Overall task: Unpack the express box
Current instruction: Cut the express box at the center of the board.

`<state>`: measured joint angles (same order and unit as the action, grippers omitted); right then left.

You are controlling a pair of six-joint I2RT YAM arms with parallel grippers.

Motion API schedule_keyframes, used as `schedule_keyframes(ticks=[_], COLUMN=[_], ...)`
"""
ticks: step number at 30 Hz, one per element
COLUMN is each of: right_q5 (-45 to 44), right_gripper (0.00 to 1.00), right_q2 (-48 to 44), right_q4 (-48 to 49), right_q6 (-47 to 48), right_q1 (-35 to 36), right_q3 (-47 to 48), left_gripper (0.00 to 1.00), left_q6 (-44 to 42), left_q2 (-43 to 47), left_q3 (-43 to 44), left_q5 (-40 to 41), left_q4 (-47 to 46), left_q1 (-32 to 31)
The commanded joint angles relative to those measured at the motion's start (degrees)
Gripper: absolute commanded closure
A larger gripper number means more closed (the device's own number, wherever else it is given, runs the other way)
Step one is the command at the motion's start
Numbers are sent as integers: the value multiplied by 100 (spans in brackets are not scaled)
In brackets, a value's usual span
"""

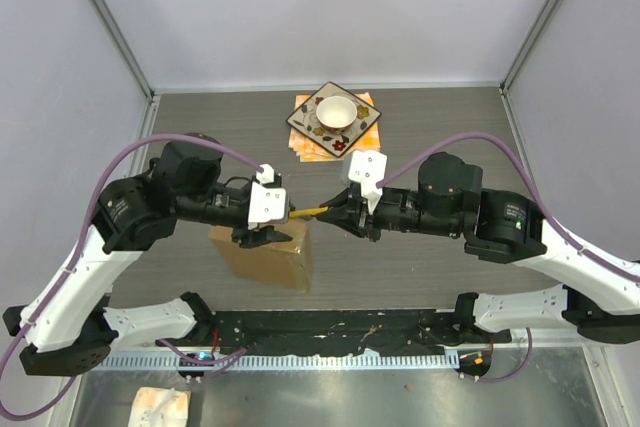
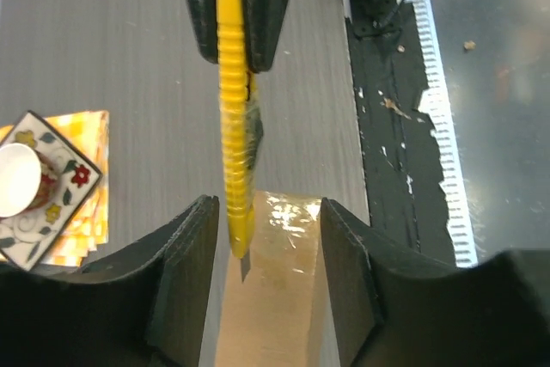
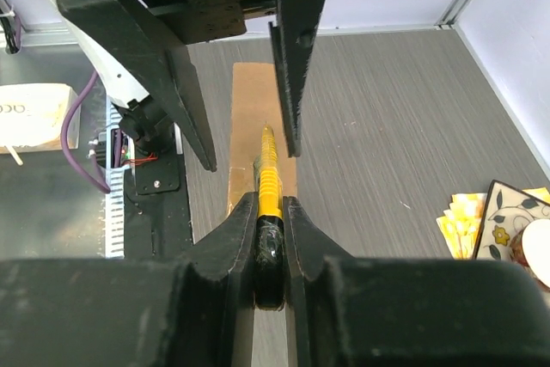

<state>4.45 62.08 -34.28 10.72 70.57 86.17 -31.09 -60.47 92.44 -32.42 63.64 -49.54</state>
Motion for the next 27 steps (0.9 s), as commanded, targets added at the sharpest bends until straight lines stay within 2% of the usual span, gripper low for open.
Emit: schedule_keyframes(ticks=[1, 4, 7, 10, 11, 12, 14, 15, 22, 27], right_q5=[144, 205, 232, 267, 258, 258, 180, 110, 30, 284], right_gripper=[99, 99, 99, 99, 93, 81, 17, 11, 6, 6], right_q2=[5, 23, 23, -3, -21, -99, -240, -441, -1365, -1208], right_q4=[282, 238, 273, 553, 667, 790, 1168, 1283, 2530, 3032], right_q6=[150, 158, 141, 106, 71, 27, -61, -87, -606, -738], right_q1=[36, 36, 45, 54, 36, 45, 45, 45, 45, 45], right_q3=[304, 427, 488, 392, 270, 182, -161, -319, -1760, -1859], left_gripper=[57, 86, 100, 100, 100, 100, 100, 100, 100, 100], left_q6=[-116, -152, -143, -81, -12, 85, 339, 602, 2096, 2599], left_q2=[88, 97, 62, 0, -70, -88, -88, -88, -246, -360], left_q3=[134, 72, 37, 107, 151, 212, 221, 265, 643, 714], left_q5=[-352, -300, -300, -396, -431, -431, -440, -501, -1634, -2416], left_q4=[430, 465, 431, 474, 500, 405, 194, -7, -913, -1301], left_q1=[-3, -3, -3, -3, -3, -3, 58, 111, 1006, 1139])
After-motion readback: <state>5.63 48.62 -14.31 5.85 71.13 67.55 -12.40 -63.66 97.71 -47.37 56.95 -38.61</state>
